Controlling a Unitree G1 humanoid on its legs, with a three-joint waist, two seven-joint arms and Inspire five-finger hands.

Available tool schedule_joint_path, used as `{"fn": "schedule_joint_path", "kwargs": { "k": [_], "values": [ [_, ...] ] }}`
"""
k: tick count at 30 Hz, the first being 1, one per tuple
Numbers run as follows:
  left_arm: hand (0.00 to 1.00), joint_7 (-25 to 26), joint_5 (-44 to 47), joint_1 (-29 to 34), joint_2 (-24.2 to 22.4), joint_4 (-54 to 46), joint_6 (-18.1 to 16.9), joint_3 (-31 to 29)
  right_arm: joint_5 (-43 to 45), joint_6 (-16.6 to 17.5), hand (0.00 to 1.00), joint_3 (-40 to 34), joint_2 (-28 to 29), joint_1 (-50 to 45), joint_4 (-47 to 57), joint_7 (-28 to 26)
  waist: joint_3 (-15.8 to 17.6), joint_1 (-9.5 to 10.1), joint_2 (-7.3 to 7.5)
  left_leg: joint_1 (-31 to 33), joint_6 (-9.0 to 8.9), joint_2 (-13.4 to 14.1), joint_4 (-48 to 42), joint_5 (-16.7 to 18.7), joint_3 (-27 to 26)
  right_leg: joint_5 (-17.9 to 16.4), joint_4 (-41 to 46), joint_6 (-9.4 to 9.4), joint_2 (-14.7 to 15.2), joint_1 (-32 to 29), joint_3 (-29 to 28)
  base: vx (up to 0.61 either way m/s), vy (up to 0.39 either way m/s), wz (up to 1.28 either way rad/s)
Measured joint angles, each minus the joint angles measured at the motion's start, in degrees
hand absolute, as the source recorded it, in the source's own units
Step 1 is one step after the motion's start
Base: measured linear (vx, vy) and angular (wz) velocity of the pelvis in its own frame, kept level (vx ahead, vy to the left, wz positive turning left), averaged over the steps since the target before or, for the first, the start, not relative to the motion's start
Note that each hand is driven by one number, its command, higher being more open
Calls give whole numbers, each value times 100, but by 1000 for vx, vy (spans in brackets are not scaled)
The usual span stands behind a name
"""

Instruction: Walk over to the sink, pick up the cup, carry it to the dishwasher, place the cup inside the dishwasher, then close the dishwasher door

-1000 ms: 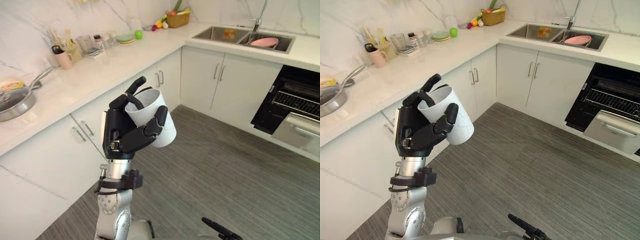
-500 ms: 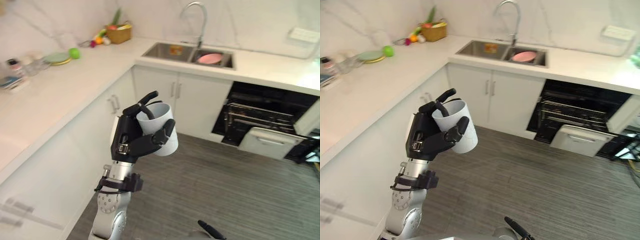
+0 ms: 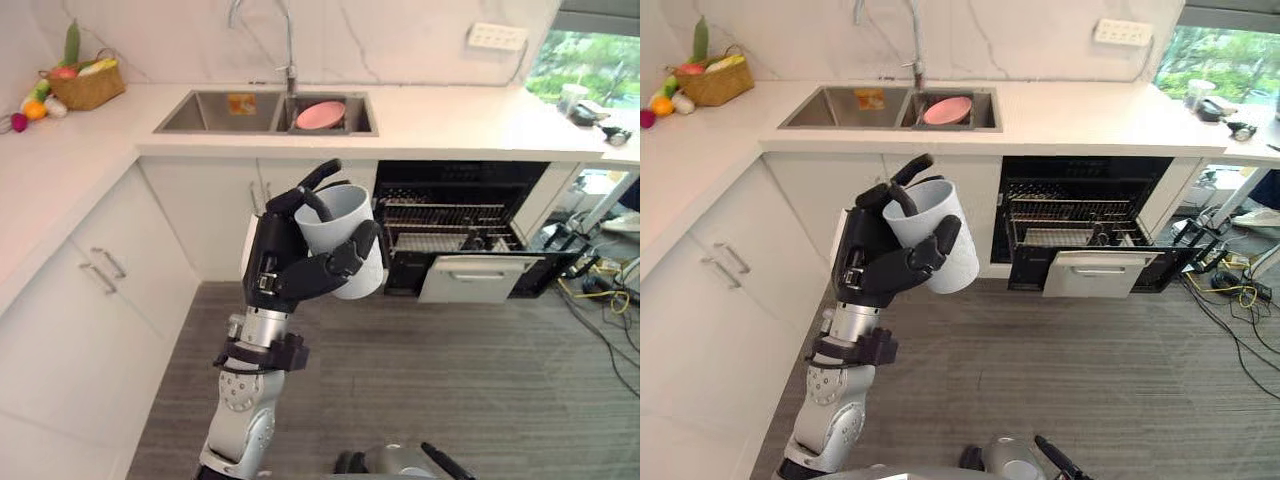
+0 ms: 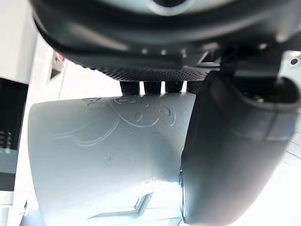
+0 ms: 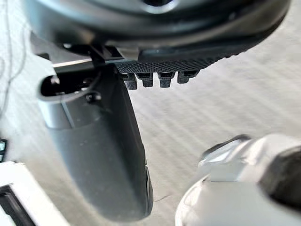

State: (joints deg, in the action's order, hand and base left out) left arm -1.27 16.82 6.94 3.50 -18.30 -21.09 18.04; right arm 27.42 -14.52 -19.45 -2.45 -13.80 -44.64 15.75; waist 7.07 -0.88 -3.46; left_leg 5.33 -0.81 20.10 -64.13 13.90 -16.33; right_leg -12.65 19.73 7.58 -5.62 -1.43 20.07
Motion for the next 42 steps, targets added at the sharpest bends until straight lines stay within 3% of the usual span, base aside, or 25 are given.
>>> {"fn": "schedule_joint_path", "kwargs": {
  "k": [3,5,7,9,12,13,15,17,18,19,20,22,23,25,26,27,28,29,30,31,35,38,39,40,42],
  "values": [
    [0,-24,20,76,5,-7,-132,-205,-293,197,100,31,-57,168,-221,120,-20,134,28,309,-34,-402,1683,337,-83,207,-595,-272,-6,454,-451,373,-6,-78],
    [0,43,15,75,41,-30,-199,-397,-280,436,100,118,-146,416,-372,374,-26,132,36,274,-106,-849,3460,259,196,309,-785,-169,73,623,-748,443,69,-83],
    [0,332,-6,150,66,-25,-244,-525,-278,881,100,238,-222,692,-119,922,-31,142,80,236,-256,-1423,4993,-563,972,316,-992,-250,250,793,-1270,418,158,-99],
    [0,548,-110,157,73,-20,-250,-545,-292,1206,100,311,-227,814,375,1272,-31,138,78,340,-267,-1534,5197,-851,1282,242,-1118,-390,284,988,-1572,477,252,-83],
    [0,624,-110,172,106,19,-271,-547,-430,1641,100,357,-270,882,1532,1543,-47,107,134,107,-129,-1700,5728,-1900,1180,-97,-1038,-893,533,1428,-1858,381,239,-50],
    [0,621,-102,155,144,20,-287,-550,-519,1781,100,373,-263,899,1986,1562,-108,91,280,-51,6,-1909,5769,-1830,1092,-217,-824,-1083,779,1420,-1874,378,234,-17],
    [0,588,-96,114,177,21,-294,-563,-753,1919,100,362,-230,954,2595,1582,-113,71,414,-140,160,-2088,5639,-1558,1071,-203,-433,-1120,970,1371,-1786,345,225,5],
    [0,476,-98,134,237,19,-291,-714,-892,2030,100,367,-137,979,2949,1518,-69,83,498,-484,197,-2118,5608,-1255,985,-155,804,-1195,1129,987,-1534,290,215,-21],
    [0,383,-102,152,249,13,-291,-916,-1170,2148,100,368,-83,945,2989,1387,-65,95,522,-693,237,-2117,5640,-1128,897,84,1707,-1327,1282,624,-1342,246,182,-42],
    [0,351,-29,151,260,11,-302,-1143,-1078,2822,100,295,-12,849,2850,843,-64,77,527,-881,303,-2108,5663,-985,809,173,2611,-1248,1507,245,-1122,263,185,-45],
    [0,350,110,142,305,16,-389,-1556,-853,3710,100,90,129,562,2866,-153,-61,-65,497,-1054,346,-2080,5602,-765,783,-94,3226,-1041,1774,-279,-771,214,127,-24],
    [0,368,125,111,357,12,-515,-1896,-858,4075,100,30,227,295,3260,-574,-57,-247,449,-1144,333,-1993,5618,-680,802,-270,2746,-1066,1743,-605,-575,233,93,0],
    [0,379,128,10,440,7,-545,-1935,-858,4110,100,67,233,145,3900,-677,-57,-320,455,-1200,280,-1906,5637,-610,810,-289,1688,-1129,1598,-782,-465,327,57,3],
    [0,369,127,-38,440,11,-475,-1800,-879,4101,100,257,228,133,4580,-694,-68,-351,478,-1254,234,-1881,5656,-575,821,-82,555,-1128,1473,-818,-382,294,-18,1],
    [0,356,124,-31,430,14,-415,-1669,-955,4068,100,434,199,148,4964,-706,-74,-339,525,-1325,166,-1886,5651,-524,815,348,-85,-1060,1420,-741,-295,245,-57,0],
    [0,343,112,21,411,37,-381,-1503,-1112,3943,100,697,116,217,5349,-742,-55,-341,518,-1477,102,-1883,5607,-334,818,1202,-461,-815,1386,-613,-183,311,-83,-5],
    [0,339,94,88,299,61,-330,-1341,-1225,3874,100,900,7,319,5402,-797,-29,-331,388,-1568,26,-1732,5540,-197,803,1240,-527,-794,1244,-422,-120,278,-84,-6],
    [0,330,-22,144,236,58,-322,-1190,-1350,3749,100,1071,-51,363,5400,-858,-45,-314,348,-1596,-22,-1660,5492,-163,785,1244,-699,-788,1144,-295,-115,287,-99,-9],
    [0,273,-146,163,177,47,-325,-1041,-1646,3277,100,1147,-55,390,5401,-897,-40,-278,323,-1623,-52,-1574,5502,-139,780,1258,-829,-765,1036,-222,-101,217,-83,-3],
    [0,179,-233,162,148,44,-328,-1012,-1546,3180,100,1118,-19,385,5196,-1146,-40,-264,322,-1629,-60,-1523,5566,-134,773,1265,-920,-754,964,-195,-86,149,-59,-1],
    [0,65,-226,316,139,19,-500,-1305,-872,3179,100,507,137,-156,4942,-2331,60,-175,172,-1801,-77,-1473,5776,-125,590,1231,-1099,-781,826,-111,-207,89,-1,-17],
    [0,73,-228,618,126,18,-616,-1590,-374,3182,100,280,80,-218,5070,-2933,232,-170,176,-1335,-343,-1306,3959,156,495,1101,-1332,-778,774,309,-447,48,9,-33],
    [0,47,-252,715,111,14,-671,-1563,-317,3189,100,257,-38,-224,5287,-3103,256,-169,169,-824,-320,-1171,2831,130,529,1140,-1524,-743,757,486,-514,52,17,-33],
    [0,-36,-365,828,54,15,-720,-1530,-247,3215,100,265,-188,-176,5451,-3279,228,-71,177,-711,-212,-1172,2936,401,548,1153,-1532,-743,763,511,-696,68,43,-45],
    [0,-39,-592,848,62,14,-772,-1529,-144,3265,100,297,-283,23,5543,-3506,233,-1,188,-629,-32,-1274,3713,504,724,1184,-1532,-705,830,491,-917,52,92,-61]
  ]
}}
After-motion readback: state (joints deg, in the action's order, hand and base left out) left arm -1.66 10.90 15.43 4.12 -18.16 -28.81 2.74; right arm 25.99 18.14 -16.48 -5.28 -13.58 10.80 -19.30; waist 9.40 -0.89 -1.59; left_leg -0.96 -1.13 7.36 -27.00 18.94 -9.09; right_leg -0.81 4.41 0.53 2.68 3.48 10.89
